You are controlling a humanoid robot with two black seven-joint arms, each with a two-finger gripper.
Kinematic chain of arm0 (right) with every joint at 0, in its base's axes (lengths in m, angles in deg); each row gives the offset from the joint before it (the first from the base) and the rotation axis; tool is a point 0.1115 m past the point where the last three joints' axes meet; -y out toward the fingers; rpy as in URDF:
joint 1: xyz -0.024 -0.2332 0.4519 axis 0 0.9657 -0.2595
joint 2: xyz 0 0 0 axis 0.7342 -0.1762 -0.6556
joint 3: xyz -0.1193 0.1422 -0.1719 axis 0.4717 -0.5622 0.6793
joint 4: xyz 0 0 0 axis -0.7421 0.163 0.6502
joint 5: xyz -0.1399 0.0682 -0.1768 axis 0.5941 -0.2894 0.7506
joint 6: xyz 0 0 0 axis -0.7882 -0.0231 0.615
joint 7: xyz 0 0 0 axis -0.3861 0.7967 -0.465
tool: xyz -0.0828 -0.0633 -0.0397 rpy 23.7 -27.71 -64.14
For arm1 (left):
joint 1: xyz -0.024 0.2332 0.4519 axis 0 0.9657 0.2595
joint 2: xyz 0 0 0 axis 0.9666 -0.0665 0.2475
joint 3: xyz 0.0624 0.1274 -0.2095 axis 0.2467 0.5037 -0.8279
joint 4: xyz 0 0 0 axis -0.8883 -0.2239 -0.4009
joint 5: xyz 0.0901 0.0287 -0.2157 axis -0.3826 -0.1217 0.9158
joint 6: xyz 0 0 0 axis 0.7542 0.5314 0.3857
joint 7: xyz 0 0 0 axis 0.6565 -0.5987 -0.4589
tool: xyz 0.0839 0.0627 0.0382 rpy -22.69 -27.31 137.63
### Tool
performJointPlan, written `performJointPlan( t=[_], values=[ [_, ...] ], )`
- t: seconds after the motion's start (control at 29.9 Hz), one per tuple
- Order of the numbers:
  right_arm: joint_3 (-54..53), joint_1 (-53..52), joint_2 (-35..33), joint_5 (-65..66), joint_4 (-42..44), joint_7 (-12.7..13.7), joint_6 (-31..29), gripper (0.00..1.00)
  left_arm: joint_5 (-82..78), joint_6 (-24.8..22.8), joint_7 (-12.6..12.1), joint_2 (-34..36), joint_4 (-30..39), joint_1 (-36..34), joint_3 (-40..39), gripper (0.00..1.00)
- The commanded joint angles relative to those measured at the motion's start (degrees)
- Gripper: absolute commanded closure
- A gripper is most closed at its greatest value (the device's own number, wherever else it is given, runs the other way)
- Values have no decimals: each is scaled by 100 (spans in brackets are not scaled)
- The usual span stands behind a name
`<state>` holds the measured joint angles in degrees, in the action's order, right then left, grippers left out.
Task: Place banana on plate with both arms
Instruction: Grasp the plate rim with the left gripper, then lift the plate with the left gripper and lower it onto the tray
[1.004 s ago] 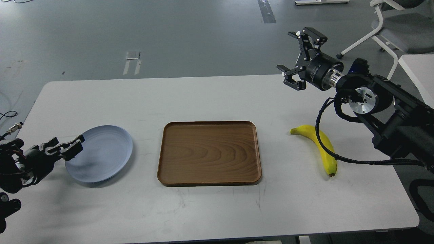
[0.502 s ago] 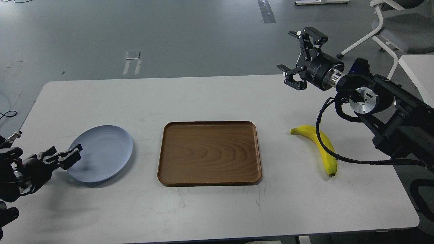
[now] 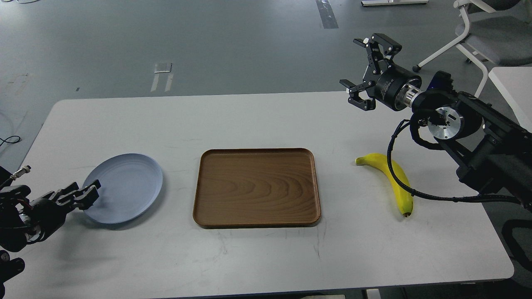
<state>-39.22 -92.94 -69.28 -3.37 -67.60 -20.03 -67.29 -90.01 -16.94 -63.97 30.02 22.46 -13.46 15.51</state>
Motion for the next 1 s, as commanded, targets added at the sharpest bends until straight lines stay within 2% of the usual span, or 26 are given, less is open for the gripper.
performJointPlan(
  t=[0.0,0.1,0.17,0.2,0.54,0.57,0.67,0.8,0.87,0.97],
  values=[
    [-3,-1,-9,0,0,1,2,0,1,-14,4,1,0,1,-3,58],
    [-3,8,-9,0,0,-7,2,0,10,-14,4,-8,0,1,-3,78],
    [-3,8,-9,0,0,-7,2,0,10,-14,4,-8,0,-17,-3,97],
    [-3,8,-9,0,-9,-7,2,0,10,-5,4,-8,0,-26,-3,100],
    [-3,26,0,0,0,-7,2,0,309,-22,39,27,-8,-87,-3,100],
    [-3,26,0,0,0,-7,11,0,309,-22,74,36,-8,-96,-3,100],
    [-12,17,0,0,-9,-7,64,0,309,-14,408,54,26,-105,-12,100],
    [-20,8,-9,0,-9,-7,73,0,344,-40,501,89,71,-183,-91,100],
    [-20,-1,-9,0,-9,-7,73,0,598,-119,501,89,79,-429,-91,100],
    [-29,8,-35,0,-9,-7,73,0,1142,-522,501,80,176,-693,-82,100]
  ],
)
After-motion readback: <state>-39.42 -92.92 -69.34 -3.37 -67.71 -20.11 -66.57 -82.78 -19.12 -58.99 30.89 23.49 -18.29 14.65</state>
